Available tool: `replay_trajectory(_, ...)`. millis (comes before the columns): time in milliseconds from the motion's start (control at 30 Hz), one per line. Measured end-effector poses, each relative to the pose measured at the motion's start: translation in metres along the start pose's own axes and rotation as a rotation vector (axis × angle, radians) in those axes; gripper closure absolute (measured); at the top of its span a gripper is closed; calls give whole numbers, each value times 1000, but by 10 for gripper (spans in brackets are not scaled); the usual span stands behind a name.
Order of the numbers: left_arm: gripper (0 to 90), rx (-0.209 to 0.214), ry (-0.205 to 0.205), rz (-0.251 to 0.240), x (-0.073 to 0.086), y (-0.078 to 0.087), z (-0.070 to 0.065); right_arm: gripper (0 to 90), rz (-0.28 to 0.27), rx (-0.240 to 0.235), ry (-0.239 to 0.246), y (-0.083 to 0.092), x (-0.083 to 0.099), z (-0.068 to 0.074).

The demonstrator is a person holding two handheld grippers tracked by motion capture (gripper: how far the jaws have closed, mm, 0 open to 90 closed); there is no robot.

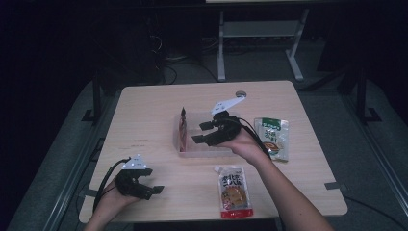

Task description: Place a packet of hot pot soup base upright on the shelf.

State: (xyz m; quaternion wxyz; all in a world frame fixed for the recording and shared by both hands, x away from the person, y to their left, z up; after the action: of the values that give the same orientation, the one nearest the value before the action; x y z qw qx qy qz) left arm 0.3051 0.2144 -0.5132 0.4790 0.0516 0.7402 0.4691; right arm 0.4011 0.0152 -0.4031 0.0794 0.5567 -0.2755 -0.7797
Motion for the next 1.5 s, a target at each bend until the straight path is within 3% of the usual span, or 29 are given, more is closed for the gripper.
replay_trajectory(267,165,18,-10,-5,0,0,-4,354,40,67,32,12,19,7)
replay_trajectory(567,170,17,-25,4,-1,-1,-6,348,87,92,59,27,52,21)
replay_trajectory(900,172,6,-5,-5,2,2,-5,387,99,98,18,53,93,28)
replay_trajectory(1267,174,2,-35,5,0,1,-8,652,161,134,-28,73,145,35)
replay_trajectory(1433,174,10,-60,11,-3,-3,-8,716,175,154,-55,85,165,34)
replay_trajectory(1500,174,15,-40,-2,-6,-4,-10,759,171,159,-62,89,169,33)
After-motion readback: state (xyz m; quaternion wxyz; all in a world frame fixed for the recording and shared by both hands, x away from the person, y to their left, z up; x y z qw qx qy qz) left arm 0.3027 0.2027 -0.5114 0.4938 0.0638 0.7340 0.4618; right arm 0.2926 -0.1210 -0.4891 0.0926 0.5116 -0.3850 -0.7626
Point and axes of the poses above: each handheld gripper's, and its own axes: y roughly backward along the jaws, x roughly out of its underside, z roughly to its left, the point moved 9 cm from there along -y, roughly forward along the jaws, and after that the axes turned 3 degrees about -x, right-handed, at the moved point
